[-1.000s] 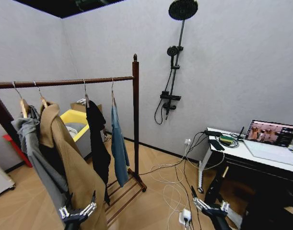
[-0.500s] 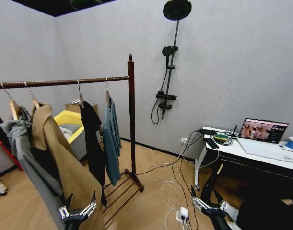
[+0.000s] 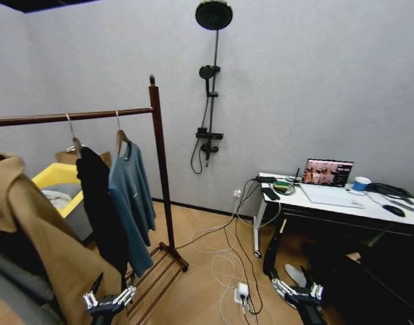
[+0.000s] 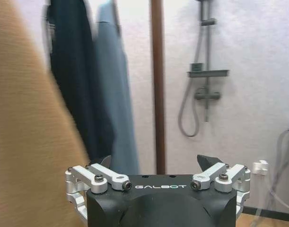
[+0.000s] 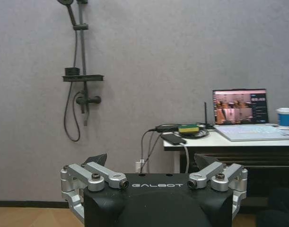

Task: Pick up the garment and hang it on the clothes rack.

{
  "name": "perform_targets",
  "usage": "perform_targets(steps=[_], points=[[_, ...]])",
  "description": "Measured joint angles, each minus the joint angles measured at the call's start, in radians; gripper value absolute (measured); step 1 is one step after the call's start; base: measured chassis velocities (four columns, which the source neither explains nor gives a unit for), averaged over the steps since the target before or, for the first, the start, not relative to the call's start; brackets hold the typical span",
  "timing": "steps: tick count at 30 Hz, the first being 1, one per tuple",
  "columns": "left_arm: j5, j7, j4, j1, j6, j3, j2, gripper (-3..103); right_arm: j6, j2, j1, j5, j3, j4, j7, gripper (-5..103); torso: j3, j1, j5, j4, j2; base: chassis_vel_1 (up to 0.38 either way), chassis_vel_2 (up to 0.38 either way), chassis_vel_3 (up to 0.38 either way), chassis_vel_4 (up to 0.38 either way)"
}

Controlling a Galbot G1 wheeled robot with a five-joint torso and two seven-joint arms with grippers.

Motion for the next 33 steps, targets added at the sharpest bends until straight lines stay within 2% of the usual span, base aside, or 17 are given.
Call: perform_targets(steps=[12, 25, 33], points=[[0.000, 0.000, 0.000, 0.000, 0.000, 0.000, 0.000, 100, -0.001, 0.000, 0.000, 0.000, 0.000, 0.000, 0.000, 100, 0.000, 0.000, 0.0000, 0.0002, 0.000, -0.044, -0.064, -0.058, -0.050], [0.000, 0.000, 0.000, 0.000, 0.000, 0.000, 0.000, 100, -0.001, 0.000, 0.000, 0.001, 0.000, 0.000, 0.000, 100, 0.000, -0.001, 0.0000, 0.0002, 0.001, 0.128, -0.138, -0.121, 0.120], [0.000, 0.000, 0.000, 0.000, 0.000, 0.000, 0.000, 100, -0.001, 0.000, 0.000, 0.001, 0.000, 0.000, 0.000, 100, 0.000, 0.001, 0.0001, 0.0002, 0.000, 0.011, -0.007, -0.017, 0.009]])
